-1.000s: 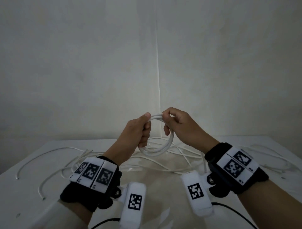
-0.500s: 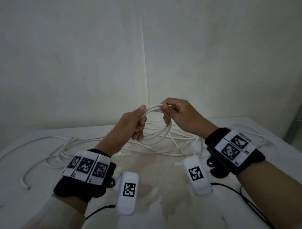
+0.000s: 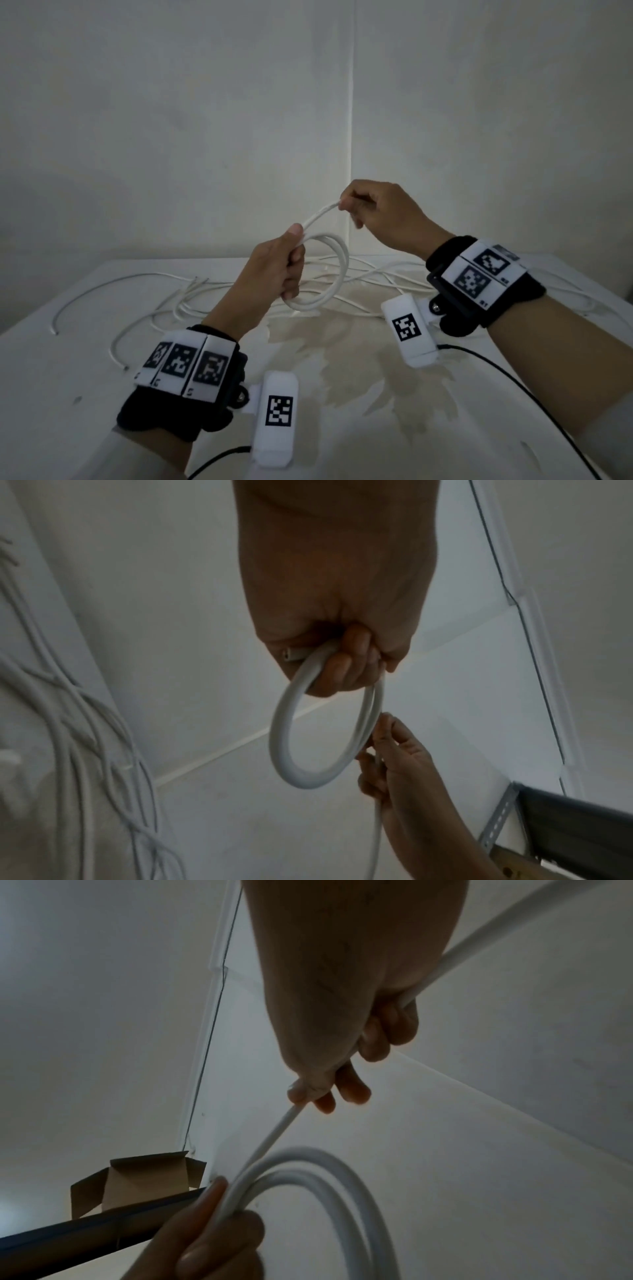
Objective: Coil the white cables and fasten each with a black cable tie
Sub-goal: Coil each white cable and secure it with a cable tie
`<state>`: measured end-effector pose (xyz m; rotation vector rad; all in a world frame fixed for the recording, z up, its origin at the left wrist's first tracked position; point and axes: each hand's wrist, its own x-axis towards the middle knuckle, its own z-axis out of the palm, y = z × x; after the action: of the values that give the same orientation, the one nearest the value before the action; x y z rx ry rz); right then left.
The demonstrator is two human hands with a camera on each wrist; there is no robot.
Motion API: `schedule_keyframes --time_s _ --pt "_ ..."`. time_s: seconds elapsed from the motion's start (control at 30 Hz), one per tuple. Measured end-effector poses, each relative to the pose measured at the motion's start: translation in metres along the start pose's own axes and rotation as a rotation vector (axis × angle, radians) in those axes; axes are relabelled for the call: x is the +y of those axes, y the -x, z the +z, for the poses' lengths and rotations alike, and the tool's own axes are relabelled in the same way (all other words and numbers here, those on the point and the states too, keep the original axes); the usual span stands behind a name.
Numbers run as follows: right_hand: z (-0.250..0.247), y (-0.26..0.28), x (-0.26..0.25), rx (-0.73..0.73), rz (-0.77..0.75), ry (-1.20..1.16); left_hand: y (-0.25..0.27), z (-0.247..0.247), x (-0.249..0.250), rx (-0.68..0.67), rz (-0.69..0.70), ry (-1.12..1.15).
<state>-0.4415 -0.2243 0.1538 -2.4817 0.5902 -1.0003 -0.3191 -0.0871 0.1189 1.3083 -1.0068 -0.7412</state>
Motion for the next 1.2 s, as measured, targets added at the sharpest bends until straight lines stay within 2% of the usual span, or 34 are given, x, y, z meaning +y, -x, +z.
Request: schedule_keyframes --time_s 0.1,0.17,0.23,0.37,0.47,0.6,0.73,0.83,0.97,1.0,1.1,1.2 --pt "0.017 0.009 -0.016 -0.149 0.037 -0.206 -0.002 -0.01 0.002 0.059 0.023 0.141" --pt "0.024 0.018 -0.022 -0.264 0.096 -0.389 -0.004 -0.015 0.001 0.078 0.035 0.169" --pt "0.029 0.022 -0.022 -0.312 0.119 -0.472 -0.006 -0.017 0.0 0.075 0.04 0.173" --pt "0.031 0.01 -0.015 -0.197 0.033 -0.409 -0.01 -0.02 0.001 -0.024 0.035 0.182" --pt "0.029 0.004 -0.009 -0.175 -0.022 -0.328 -0.011 -0.022 0.007 -0.096 0.022 0.137" --pt "0.037 0.002 -0.003 -0.162 -0.033 -0.347 -0.011 -0.015 0.008 0.022 0.026 0.168" --pt "0.039 0.005 0.009 -0.043 -0.036 -0.337 -0.016 -0.017 0.006 0.153 0.033 0.303" --pt "0.037 0.013 0.029 0.028 -0.051 -0.165 -0.022 -0.031 0.008 0.258 0.086 0.415" --pt "0.042 0.019 0.057 0.0 -0.071 0.024 -0.03 -0.049 0.014 0.37 0.145 0.489" --pt "0.046 0.02 0.06 -0.001 -0.109 0.11 -0.032 -0.051 0.015 0.39 0.152 0.489" --pt "0.064 0.022 0.06 0.042 -0.349 0.41 -0.036 -0.051 0.015 0.432 0.15 0.449" --pt "0.078 0.022 0.049 0.091 -0.495 0.565 -0.04 -0.046 0.013 0.462 0.15 0.368"
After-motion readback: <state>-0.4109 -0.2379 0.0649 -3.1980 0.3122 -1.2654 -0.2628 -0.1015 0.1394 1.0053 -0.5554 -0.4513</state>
